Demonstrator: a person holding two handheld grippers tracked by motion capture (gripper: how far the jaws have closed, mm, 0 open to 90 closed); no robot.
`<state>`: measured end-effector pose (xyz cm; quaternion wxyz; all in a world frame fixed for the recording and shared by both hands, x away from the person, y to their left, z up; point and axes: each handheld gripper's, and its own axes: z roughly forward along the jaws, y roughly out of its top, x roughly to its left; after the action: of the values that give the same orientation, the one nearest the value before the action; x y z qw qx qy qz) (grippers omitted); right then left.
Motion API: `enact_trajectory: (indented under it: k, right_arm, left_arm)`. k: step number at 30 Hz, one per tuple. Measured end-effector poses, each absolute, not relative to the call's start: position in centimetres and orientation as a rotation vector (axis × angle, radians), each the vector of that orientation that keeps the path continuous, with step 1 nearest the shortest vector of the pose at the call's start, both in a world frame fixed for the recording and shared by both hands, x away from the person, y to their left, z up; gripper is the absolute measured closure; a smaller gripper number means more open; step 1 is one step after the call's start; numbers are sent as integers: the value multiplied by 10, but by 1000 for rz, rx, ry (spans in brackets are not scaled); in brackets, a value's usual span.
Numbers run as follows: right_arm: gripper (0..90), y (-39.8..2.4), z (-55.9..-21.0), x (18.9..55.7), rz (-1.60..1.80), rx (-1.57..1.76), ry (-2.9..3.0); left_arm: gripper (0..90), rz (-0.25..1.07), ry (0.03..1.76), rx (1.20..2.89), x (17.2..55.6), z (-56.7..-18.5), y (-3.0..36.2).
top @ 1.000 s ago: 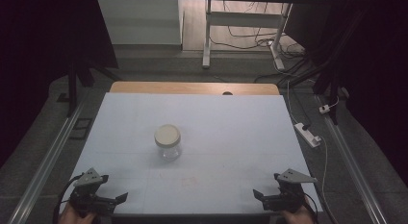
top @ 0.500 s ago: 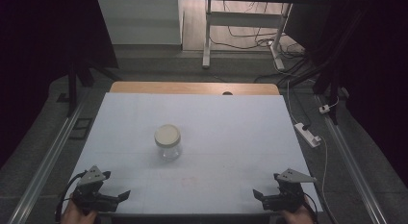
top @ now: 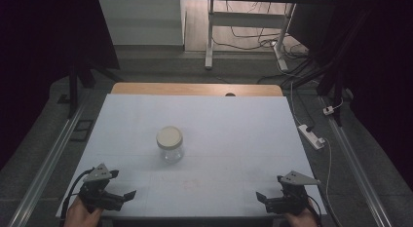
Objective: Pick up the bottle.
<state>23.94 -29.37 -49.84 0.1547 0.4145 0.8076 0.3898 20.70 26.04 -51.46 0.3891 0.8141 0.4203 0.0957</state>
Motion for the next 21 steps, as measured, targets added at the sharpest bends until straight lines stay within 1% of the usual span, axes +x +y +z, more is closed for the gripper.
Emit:
enact_trajectory:
  k: [3,7,21]
  right_arm:
    - [0,-294,-498,239,1115,1188,2316]
    - [0,-293,-499,240,1114,1185,2319]
    - [0,-293,-499,239,1121,1175,2325]
  left_arm:
    - [0,229,1072,2076,211,-516,259]
    - [0,256,1069,2091,214,-517,255]
    - [0,277,1039,2053,232,-514,244]
